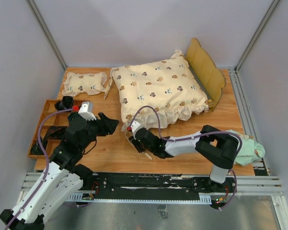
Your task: Set up the pet bed
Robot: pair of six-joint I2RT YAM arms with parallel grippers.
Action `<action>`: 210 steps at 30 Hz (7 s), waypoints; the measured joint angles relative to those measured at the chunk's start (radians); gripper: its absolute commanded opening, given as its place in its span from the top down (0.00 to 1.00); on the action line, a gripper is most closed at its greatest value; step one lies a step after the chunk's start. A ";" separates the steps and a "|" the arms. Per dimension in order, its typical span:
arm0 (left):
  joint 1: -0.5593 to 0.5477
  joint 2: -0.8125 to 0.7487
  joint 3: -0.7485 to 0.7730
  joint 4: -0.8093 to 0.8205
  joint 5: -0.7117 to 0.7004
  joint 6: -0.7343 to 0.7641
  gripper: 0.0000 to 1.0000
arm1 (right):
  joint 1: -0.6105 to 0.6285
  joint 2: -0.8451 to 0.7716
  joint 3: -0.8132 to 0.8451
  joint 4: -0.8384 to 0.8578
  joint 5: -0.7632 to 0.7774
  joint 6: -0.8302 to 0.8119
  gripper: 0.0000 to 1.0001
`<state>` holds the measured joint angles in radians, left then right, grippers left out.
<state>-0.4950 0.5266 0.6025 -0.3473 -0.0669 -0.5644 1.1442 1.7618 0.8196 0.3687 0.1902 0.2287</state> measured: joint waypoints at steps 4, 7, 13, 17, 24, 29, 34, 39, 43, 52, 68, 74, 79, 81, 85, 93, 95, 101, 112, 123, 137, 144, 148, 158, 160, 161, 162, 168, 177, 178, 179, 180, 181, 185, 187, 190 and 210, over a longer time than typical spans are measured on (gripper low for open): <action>0.000 0.015 -0.003 0.003 0.000 0.000 0.37 | 0.000 0.019 0.000 0.038 0.029 -0.034 0.98; 0.000 0.049 -0.009 0.010 0.010 0.000 0.38 | 0.000 0.013 -0.016 0.058 0.053 -0.053 1.00; 0.000 0.192 0.036 0.021 0.076 0.040 0.39 | 0.000 -0.159 -0.124 0.057 0.055 -0.074 1.00; 0.000 0.333 0.128 0.023 0.143 0.112 0.38 | 0.000 -0.262 -0.172 0.094 0.018 -0.072 1.00; 0.000 0.478 0.251 0.022 0.202 0.241 0.46 | 0.000 -0.302 -0.240 0.136 -0.031 -0.043 1.00; 0.000 0.562 0.335 0.016 0.226 0.319 0.46 | 0.000 -0.347 -0.279 0.165 -0.056 -0.034 1.00; -0.025 0.679 0.379 -0.015 0.227 0.382 0.32 | 0.000 -0.377 -0.307 0.208 -0.061 -0.024 1.00; -0.072 0.833 0.441 -0.063 0.177 0.431 0.32 | 0.000 -0.376 -0.307 0.224 -0.069 -0.023 1.00; -0.102 0.874 0.465 -0.078 0.116 0.449 0.54 | 0.000 -0.372 -0.307 0.241 -0.070 -0.023 1.00; -0.124 0.929 0.535 -0.092 0.063 0.462 1.00 | 0.000 -0.367 -0.297 0.262 -0.059 -0.122 1.00; -0.016 0.903 0.602 0.005 0.211 0.212 1.00 | -0.120 -0.357 -0.135 0.360 -0.230 -0.460 1.00; -0.008 0.886 0.602 0.064 0.248 0.154 1.00 | -0.137 -0.326 -0.021 0.375 -0.302 -0.557 1.00; -0.005 0.886 0.602 0.078 0.249 0.130 1.00 | -0.161 -0.316 0.013 0.401 -0.351 -0.596 1.00; -0.005 0.886 0.602 0.082 0.249 0.125 1.00 | -0.169 -0.306 0.019 0.409 -0.364 -0.606 1.00; -0.005 0.886 0.602 0.084 0.249 0.117 1.00 | -0.185 -0.280 0.020 0.428 -0.401 -0.627 1.00; -0.004 0.886 0.602 0.084 0.248 0.111 1.00 | -0.191 -0.276 0.020 0.457 -0.470 -0.689 1.00; -0.004 0.887 0.603 0.085 0.248 0.110 1.00 | -0.192 -0.279 0.020 0.465 -0.483 -0.707 1.00; -0.004 0.887 0.603 0.100 0.248 0.102 1.00 | -0.193 -0.280 0.004 0.495 -0.512 -0.735 1.00; -0.004 0.887 0.603 0.111 0.244 0.092 1.00 | -0.203 -0.245 -0.138 0.586 -0.499 -0.700 1.00; -0.004 0.887 0.603 0.129 0.245 0.089 1.00 | -0.237 -0.203 -0.155 0.589 -0.347 -0.557 1.00; -0.004 0.887 0.524 0.171 0.244 0.090 1.00 | -0.234 -0.378 -0.156 0.208 -0.269 -0.322 0.51; -0.004 0.887 0.495 0.203 0.245 0.089 1.00 | -0.125 -0.553 -0.238 0.131 -0.053 -0.100 0.59; -0.004 0.887 0.495 0.215 0.245 0.089 1.00 | -0.060 -0.536 -0.286 0.092 0.119 0.068 0.58; -0.004 0.887 0.494 0.220 0.249 0.090 1.00 | -0.053 -0.279 -0.299 0.174 0.322 0.418 0.52; -0.004 0.887 0.486 0.226 0.249 0.090 1.00 | -0.049 -0.220 -0.278 0.195 0.364 0.497 0.50; -0.004 0.887 0.483 0.228 0.249 0.090 1.00 | -0.043 -0.190 -0.270 0.216 0.389 0.531 0.50; -0.004 0.887 0.480 0.229 0.250 0.089 1.00 | -0.039 -0.166 -0.265 0.233 0.407 0.554 0.49; -0.004 0.887 0.478 0.240 0.265 0.089 1.00 | -0.027 0.000 -0.255 0.400 0.546 0.653 0.49; -0.004 0.886 0.471 0.243 0.266 0.089 1.00 | -0.027 0.114 -0.201 0.502 0.660 0.694 0.48; -0.004 0.885 0.465 0.244 0.265 0.089 1.00 | -0.028 0.132 -0.187 0.516 0.663 0.693 0.49; -0.004 0.885 0.462 0.243 0.264 0.089 1.00 | -0.028 0.143 -0.179 0.525 0.666 0.692 0.50; -0.003 0.885 0.459 0.242 0.264 0.089 1.00 | -0.029 0.157 -0.169 0.538 0.666 0.692 0.52; -0.003 0.885 0.458 0.242 0.263 0.089 1.00 | -0.030 0.174 -0.156 0.552 0.666 0.692 0.57; 0.002 0.885 0.457 0.242 0.262 0.089 1.00 | -0.039 0.226 -0.122 0.601 0.651 0.681 0.96; 0.002 0.883 0.457 0.241 0.262 0.092 1.00 | -0.041 0.240 -0.131 0.634 0.634 0.653 1.00; 0.002 0.877 0.457 0.240 0.261 0.093 1.00 | -0.044 0.238 -0.182 0.718 0.584 0.589 1.00; 0.031 0.853 0.354 0.354 0.354 0.005 0.89 | 0.132 -0.261 -0.515 0.583 0.225 0.291 1.00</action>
<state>-0.4641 1.3792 0.9569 0.0071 0.2874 -0.5591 1.2766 1.5005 0.3050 0.9512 0.4149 0.5194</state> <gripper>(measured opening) 0.014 0.009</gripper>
